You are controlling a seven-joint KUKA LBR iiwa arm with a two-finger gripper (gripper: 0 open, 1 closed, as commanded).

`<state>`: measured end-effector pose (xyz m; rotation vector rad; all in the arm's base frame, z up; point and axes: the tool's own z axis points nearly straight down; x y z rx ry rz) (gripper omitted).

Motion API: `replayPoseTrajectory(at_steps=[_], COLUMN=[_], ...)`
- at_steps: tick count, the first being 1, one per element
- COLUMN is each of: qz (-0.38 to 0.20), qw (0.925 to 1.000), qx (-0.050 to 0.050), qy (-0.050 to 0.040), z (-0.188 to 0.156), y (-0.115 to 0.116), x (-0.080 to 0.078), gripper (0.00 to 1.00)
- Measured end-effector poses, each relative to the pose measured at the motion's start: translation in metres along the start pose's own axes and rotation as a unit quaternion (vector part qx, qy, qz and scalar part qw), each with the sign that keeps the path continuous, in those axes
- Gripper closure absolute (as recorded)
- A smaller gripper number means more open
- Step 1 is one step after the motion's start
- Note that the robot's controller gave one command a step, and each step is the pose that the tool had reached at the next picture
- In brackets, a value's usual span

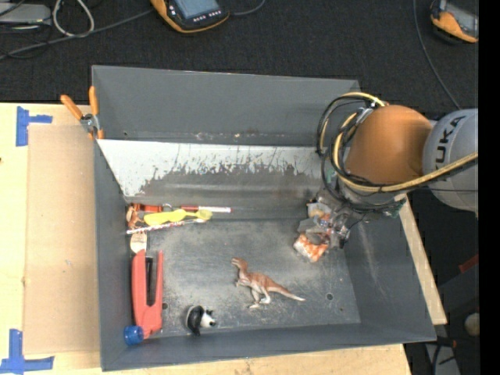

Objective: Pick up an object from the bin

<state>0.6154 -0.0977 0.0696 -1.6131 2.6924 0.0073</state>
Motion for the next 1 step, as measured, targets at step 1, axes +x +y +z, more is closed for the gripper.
replayPoseTrajectory(at_steps=[1], qz=[0.032], qw=[0.9995], qx=[0.000], qy=[-0.0021], z=[-0.0817], y=[0.0063], x=[-0.0081], gripper=[1.00])
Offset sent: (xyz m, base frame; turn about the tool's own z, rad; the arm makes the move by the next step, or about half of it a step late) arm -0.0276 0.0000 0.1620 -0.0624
